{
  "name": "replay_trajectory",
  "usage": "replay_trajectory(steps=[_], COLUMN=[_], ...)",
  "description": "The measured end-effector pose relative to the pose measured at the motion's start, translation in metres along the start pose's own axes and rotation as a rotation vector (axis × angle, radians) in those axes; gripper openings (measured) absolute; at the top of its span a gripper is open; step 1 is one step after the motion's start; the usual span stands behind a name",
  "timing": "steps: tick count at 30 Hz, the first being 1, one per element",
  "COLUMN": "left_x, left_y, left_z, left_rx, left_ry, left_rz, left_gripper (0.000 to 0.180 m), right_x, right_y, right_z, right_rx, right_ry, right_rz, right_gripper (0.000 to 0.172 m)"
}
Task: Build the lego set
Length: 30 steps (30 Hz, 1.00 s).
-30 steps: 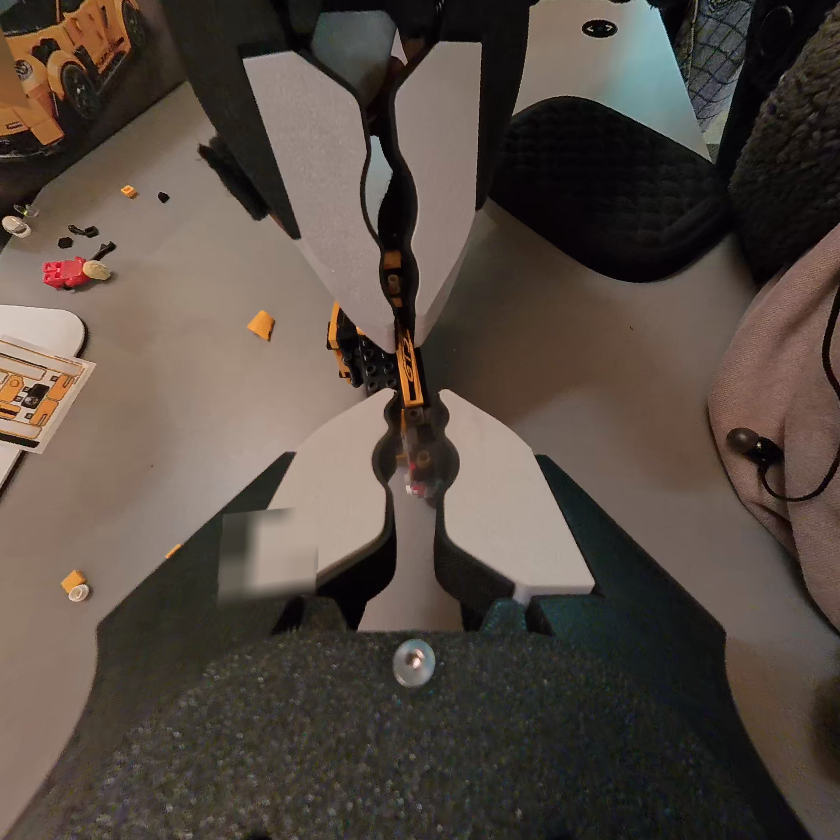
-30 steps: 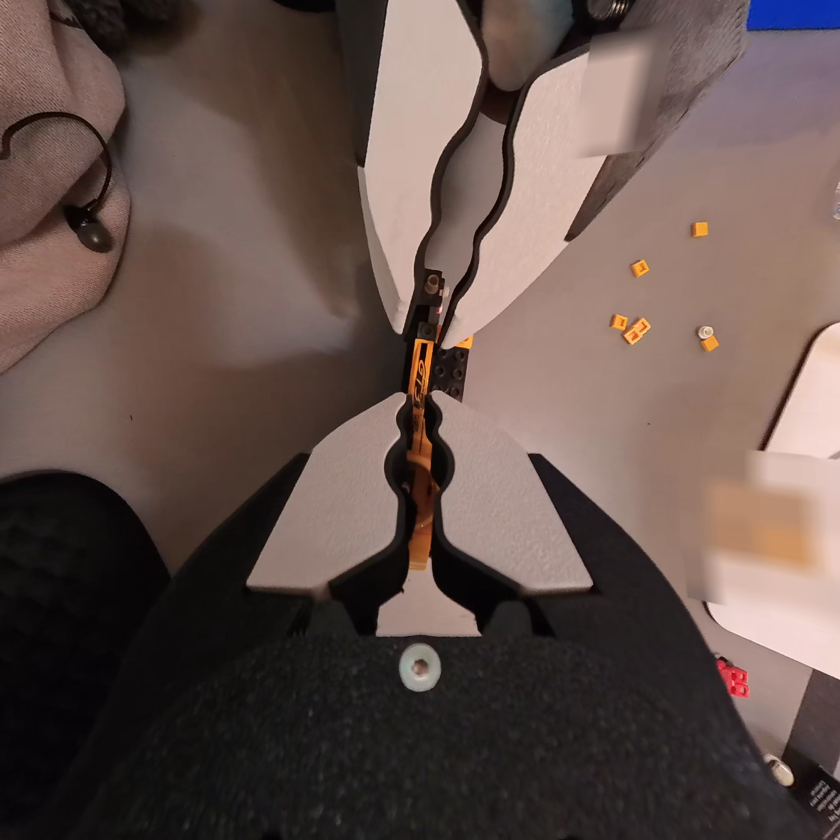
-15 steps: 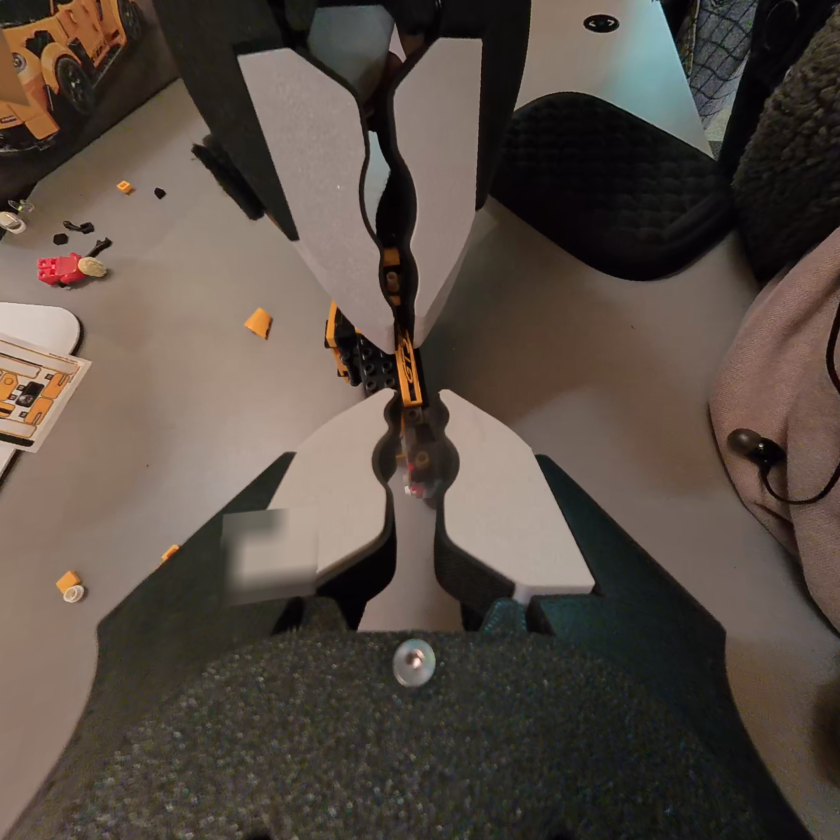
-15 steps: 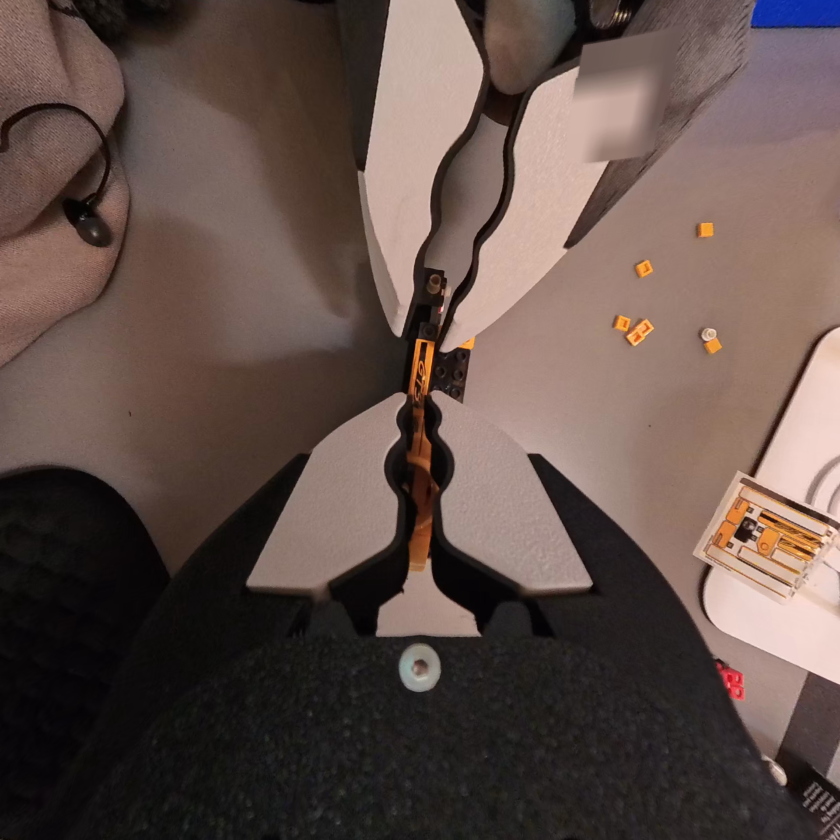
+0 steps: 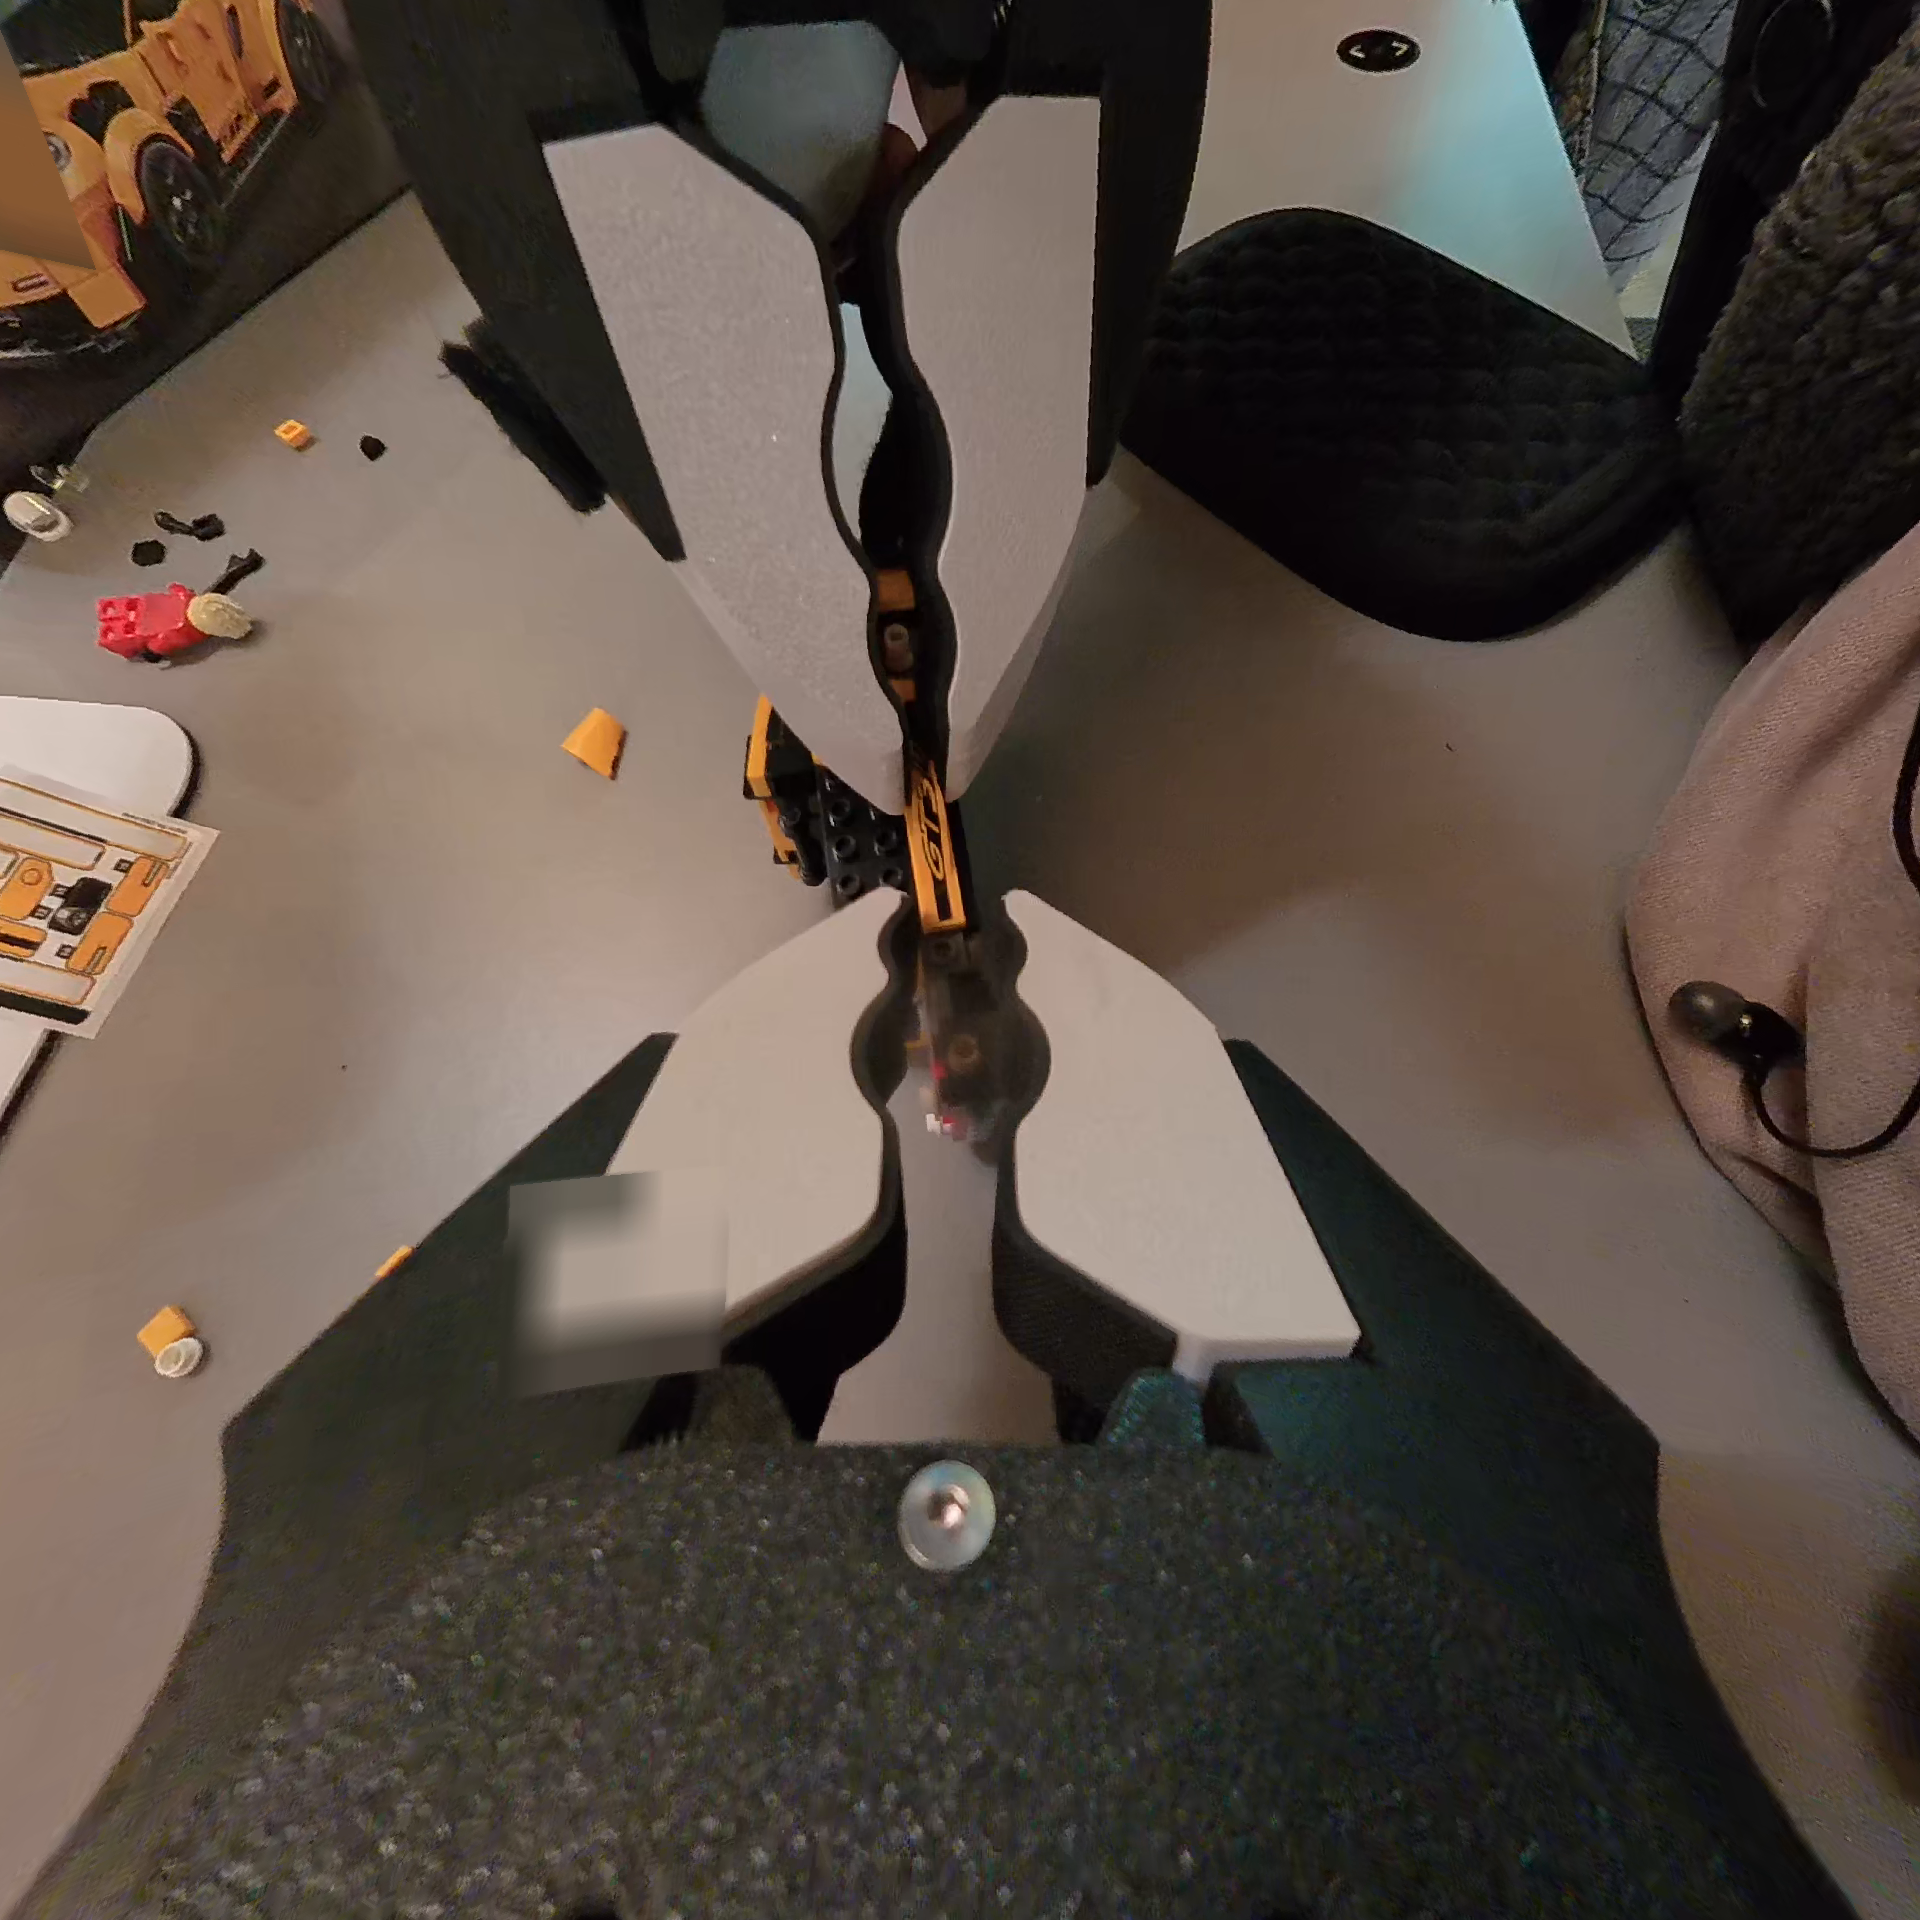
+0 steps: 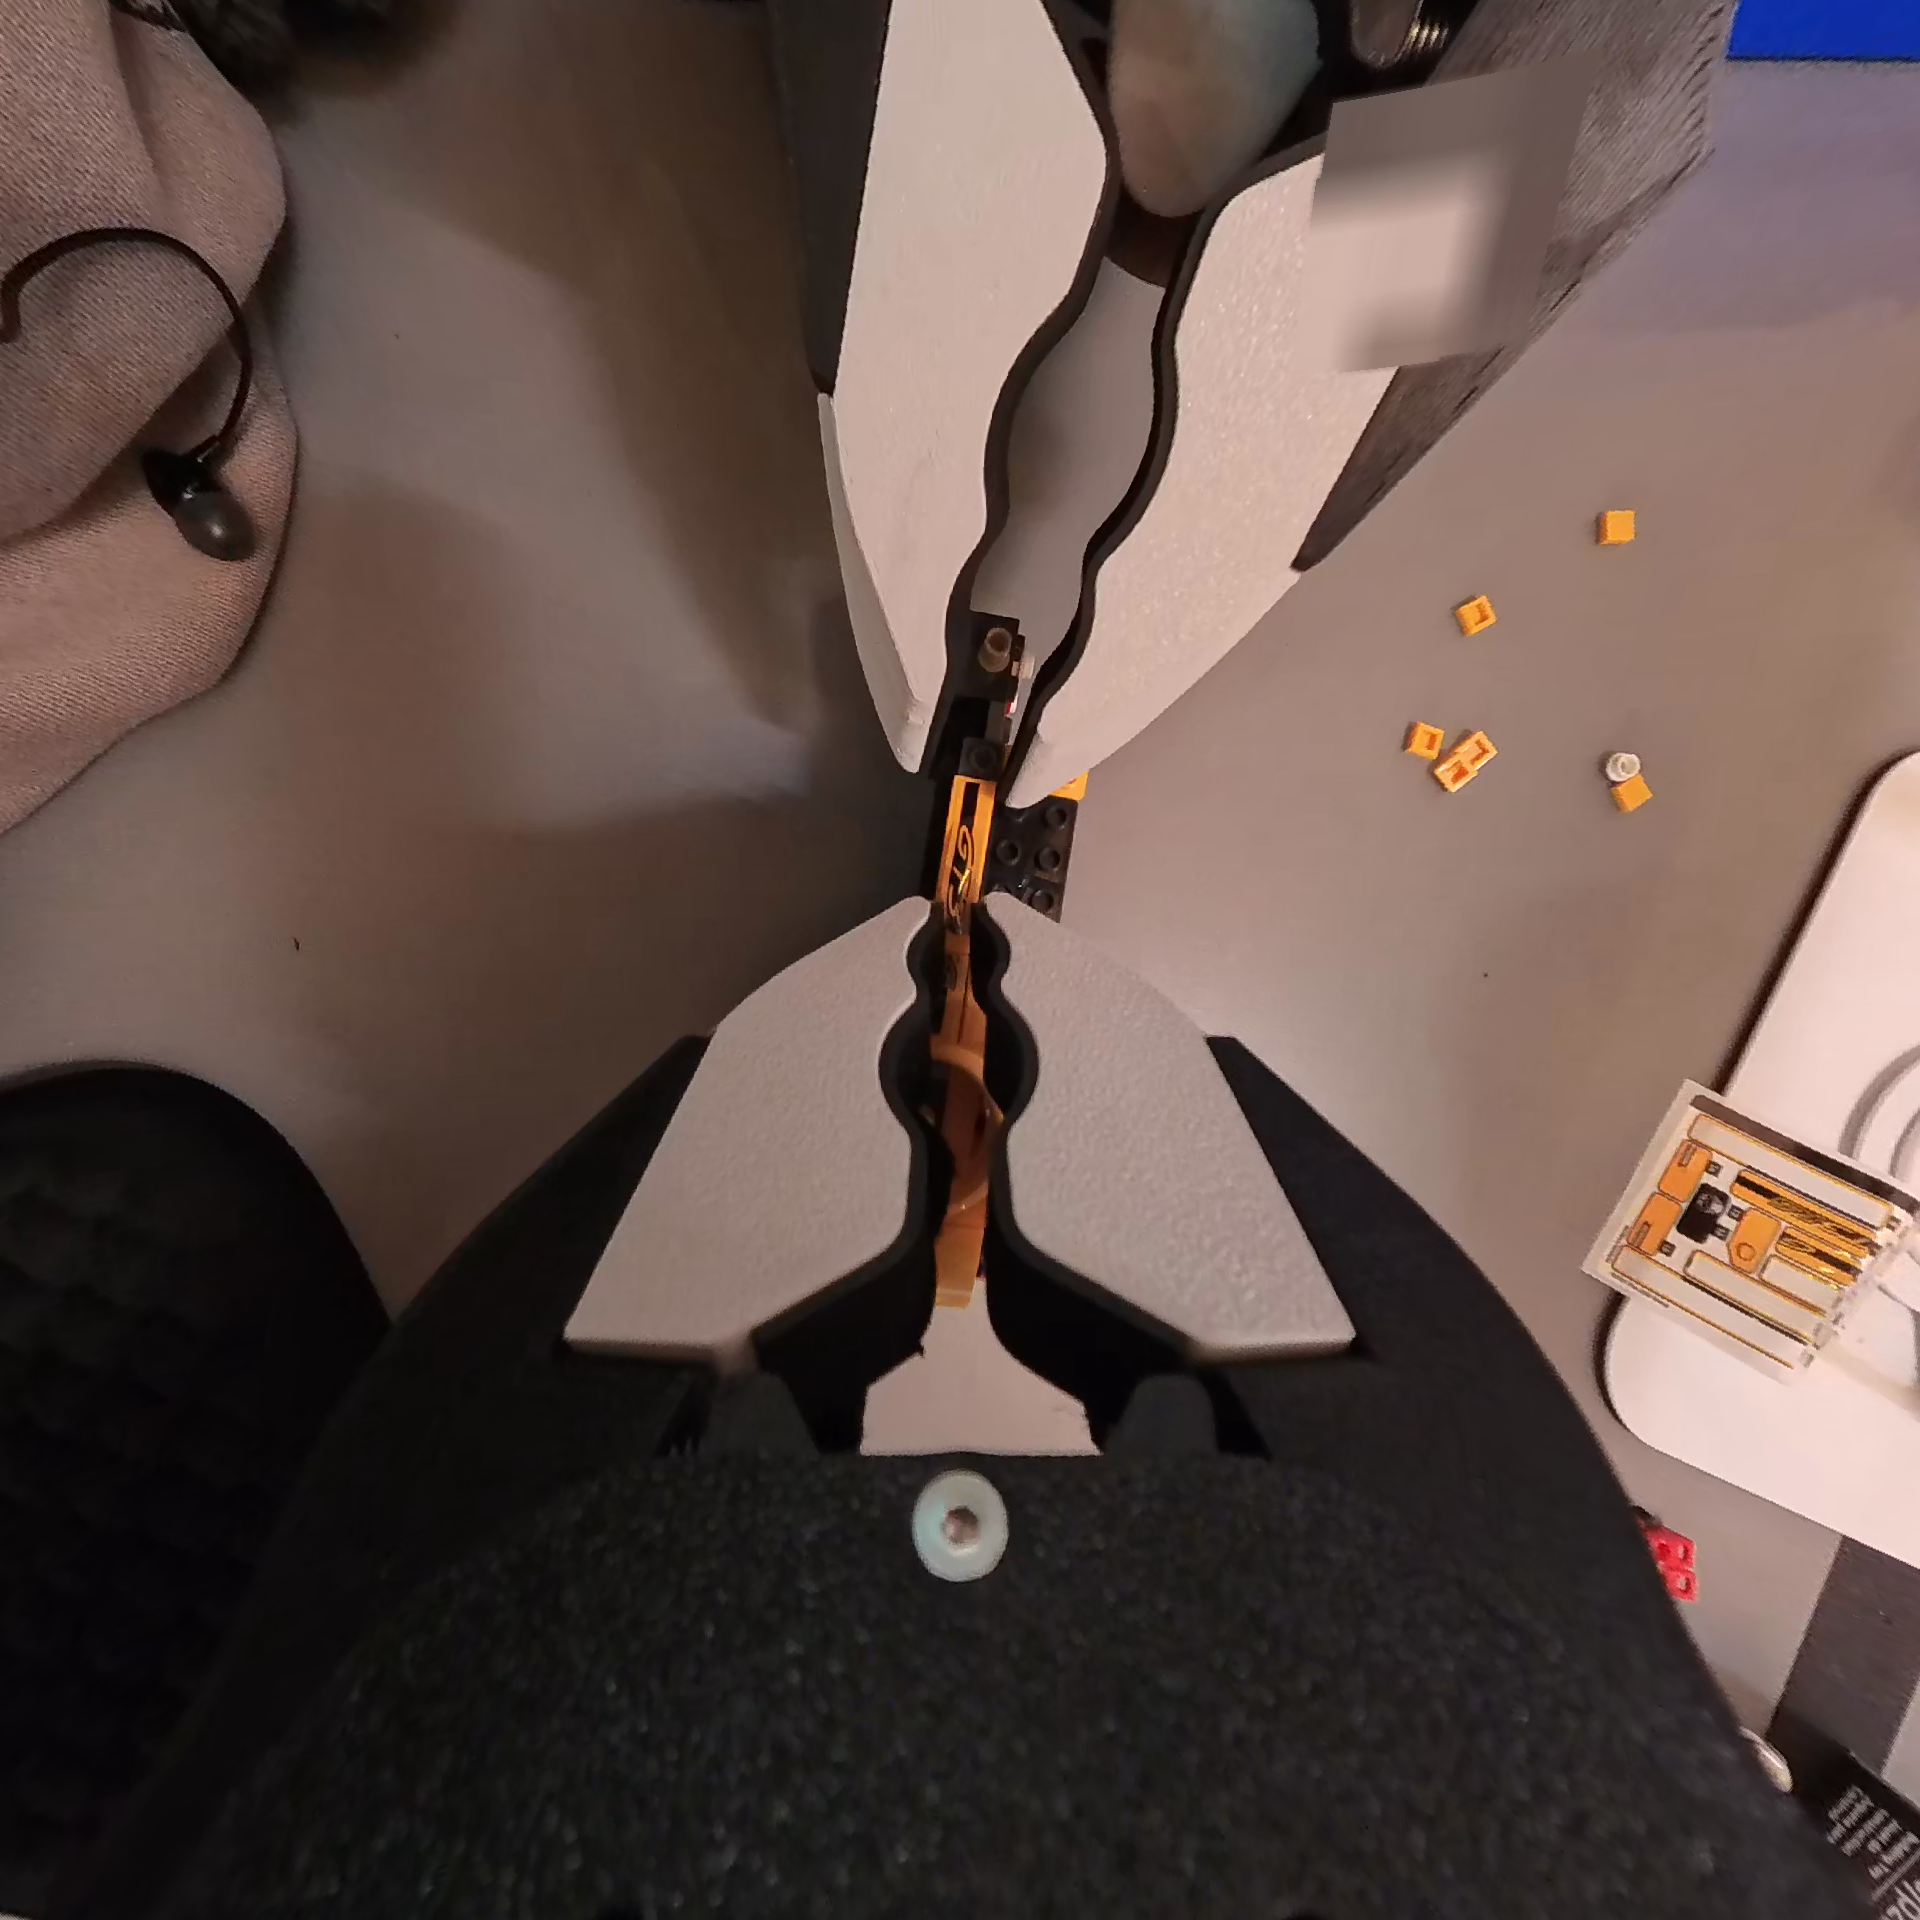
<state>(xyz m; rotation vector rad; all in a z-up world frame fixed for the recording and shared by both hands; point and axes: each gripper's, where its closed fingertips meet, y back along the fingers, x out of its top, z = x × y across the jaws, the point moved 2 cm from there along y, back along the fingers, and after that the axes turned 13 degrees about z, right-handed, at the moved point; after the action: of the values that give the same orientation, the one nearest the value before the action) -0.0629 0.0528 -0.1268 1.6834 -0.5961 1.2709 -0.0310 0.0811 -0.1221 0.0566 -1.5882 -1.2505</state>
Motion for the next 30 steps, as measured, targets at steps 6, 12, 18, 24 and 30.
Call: replay_trajectory(steps=[6, 12, 18, 24, 30], left_x=[0.003, 0.0041, 0.0005, -0.0003, -0.0007], left_y=[0.0005, -0.0008, -0.005, -0.0059, -0.0065], left_z=[0.0006, 0.0044, 0.0059, 0.0058, 0.0048], left_rx=[0.007, 0.015, 0.036, 0.082, 0.109], left_ry=[-0.021, -0.06, -0.109, -0.186, -0.211], left_rz=[0.007, -0.016, -0.062, -0.121, -0.158], left_gripper=[0.012, 0.011, 0.01, 0.009, 0.007], right_x=[0.0001, -0.0001, 0.0, 0.0002, -0.0001], right_y=[-0.0003, -0.0005, -0.0007, -0.0011, -0.0009], right_z=[0.0003, 0.0006, 0.0007, 0.0002, 0.0], right_rx=[0.003, 0.005, 0.006, 0.011, 0.02], right_ry=[-0.001, -0.001, 0.001, 0.006, 0.008], right_rz=[-0.002, -0.003, -0.007, -0.013, -0.027], right_gripper=[0.004, 0.004, 0.004, 0.004, 0.005])
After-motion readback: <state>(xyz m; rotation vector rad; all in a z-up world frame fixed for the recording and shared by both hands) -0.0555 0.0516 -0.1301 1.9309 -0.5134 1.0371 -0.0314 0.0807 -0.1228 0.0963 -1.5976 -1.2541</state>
